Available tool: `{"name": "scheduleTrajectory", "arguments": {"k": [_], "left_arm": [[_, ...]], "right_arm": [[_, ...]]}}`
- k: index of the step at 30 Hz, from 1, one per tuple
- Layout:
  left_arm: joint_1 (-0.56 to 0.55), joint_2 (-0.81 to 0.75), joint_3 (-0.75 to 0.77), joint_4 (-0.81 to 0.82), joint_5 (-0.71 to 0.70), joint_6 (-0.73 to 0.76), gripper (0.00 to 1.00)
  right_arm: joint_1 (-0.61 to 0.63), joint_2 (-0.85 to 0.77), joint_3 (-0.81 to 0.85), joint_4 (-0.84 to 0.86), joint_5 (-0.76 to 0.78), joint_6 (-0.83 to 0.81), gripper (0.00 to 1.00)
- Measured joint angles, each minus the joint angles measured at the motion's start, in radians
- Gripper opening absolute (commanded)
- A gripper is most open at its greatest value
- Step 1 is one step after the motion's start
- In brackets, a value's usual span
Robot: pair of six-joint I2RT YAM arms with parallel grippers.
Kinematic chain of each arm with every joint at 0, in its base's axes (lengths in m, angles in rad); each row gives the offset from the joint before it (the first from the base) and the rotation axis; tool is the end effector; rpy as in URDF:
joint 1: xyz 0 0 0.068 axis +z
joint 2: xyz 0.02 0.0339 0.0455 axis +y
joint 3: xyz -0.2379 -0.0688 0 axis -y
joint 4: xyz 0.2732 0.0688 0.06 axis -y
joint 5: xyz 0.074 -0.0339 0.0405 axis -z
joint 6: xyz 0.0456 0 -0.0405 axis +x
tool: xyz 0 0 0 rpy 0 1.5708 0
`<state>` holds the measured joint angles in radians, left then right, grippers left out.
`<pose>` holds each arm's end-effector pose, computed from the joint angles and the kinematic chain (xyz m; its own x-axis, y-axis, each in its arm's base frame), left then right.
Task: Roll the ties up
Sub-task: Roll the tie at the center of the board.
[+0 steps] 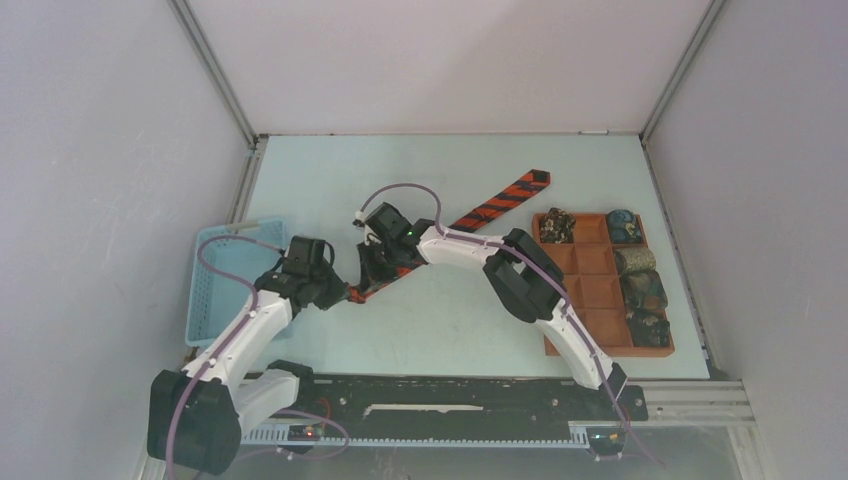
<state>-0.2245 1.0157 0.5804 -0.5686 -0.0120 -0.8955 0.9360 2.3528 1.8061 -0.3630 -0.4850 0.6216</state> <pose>0.2262 -0.0511 0.1540 -0.6830 -0.6446 -0.3436 -0.5067 0.7569 -0.4128 0.2927 0.4333 0.1013 -0.8942 -0.3454 -0.2848 -0.4445 0.6092 0.6567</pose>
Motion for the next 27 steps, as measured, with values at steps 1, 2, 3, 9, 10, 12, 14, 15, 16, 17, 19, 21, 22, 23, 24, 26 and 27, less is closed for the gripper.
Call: {"name": "scheduleTrajectory", "arguments": {"k": [1,2,3,9,10,12,14,15,16,17,19,21,22,23,24,26,27], "left_arm": [[0.0,0.002,0.0,-0.002,-0.003,0.004,0.0],[0.0,0.003,0.0,-0.003,-0.004,0.005,0.0],[0.0,0.006,0.0,-0.003,-0.005,0.006,0.0],[0.0,0.035,0.021,-0.009,-0.012,0.011,0.0],[0.0,0.043,0.027,-0.01,-0.012,0.014,0.0],[0.0,0.059,0.042,-0.011,-0.012,0.015,0.0],[0.0,0.073,0.055,-0.01,-0.011,0.015,0.0],[0.0,0.081,0.061,-0.01,-0.011,0.015,0.0],[0.0,0.089,0.066,-0.01,-0.012,0.015,0.0],[0.0,0.096,0.07,-0.01,-0.012,0.016,0.0],[-0.004,0.113,0.08,-0.008,-0.012,0.015,0.0],[-0.012,0.137,0.091,-0.002,-0.013,0.015,0.0],[-0.017,0.148,0.097,0.001,-0.014,0.015,0.0],[-0.022,0.159,0.101,0.005,-0.016,0.015,0.0],[-0.026,0.167,0.105,0.009,-0.016,0.014,0.0],[-0.035,0.186,0.113,0.014,-0.021,0.014,0.0],[-0.04,0.196,0.118,0.017,-0.023,0.014,0.0]], "right_arm": [[0.001,0.003,0.003,0.002,-0.002,0.001,0.0],[0.002,0.006,0.004,0.005,-0.006,0.002,0.0],[0.002,0.006,0.005,0.006,-0.007,0.005,0.0],[0.002,0.022,0.026,0.022,-0.028,0.025,0.0],[0.002,0.023,0.027,0.026,-0.032,0.027,0.0],[0.002,0.024,0.029,0.037,-0.037,0.032,0.0],[0.0,0.024,0.029,0.045,-0.041,0.035,0.0],[-0.001,0.024,0.029,0.048,-0.042,0.036,0.0],[-0.002,0.024,0.029,0.05,-0.043,0.038,0.0],[-0.005,0.024,0.029,0.052,-0.043,0.04,0.0],[-0.011,0.024,0.029,0.054,-0.048,0.042,0.0],[-0.018,0.024,0.028,0.058,-0.054,0.043,0.0],[-0.021,0.024,0.026,0.06,-0.057,0.043,0.0],[-0.025,0.024,0.023,0.064,-0.061,0.043,0.0],[-0.029,0.024,0.021,0.065,-0.064,0.044,0.0],[-0.036,0.024,0.012,0.072,-0.069,0.044,0.0],[-0.039,0.024,0.007,0.078,-0.072,0.044,0.0]]}}
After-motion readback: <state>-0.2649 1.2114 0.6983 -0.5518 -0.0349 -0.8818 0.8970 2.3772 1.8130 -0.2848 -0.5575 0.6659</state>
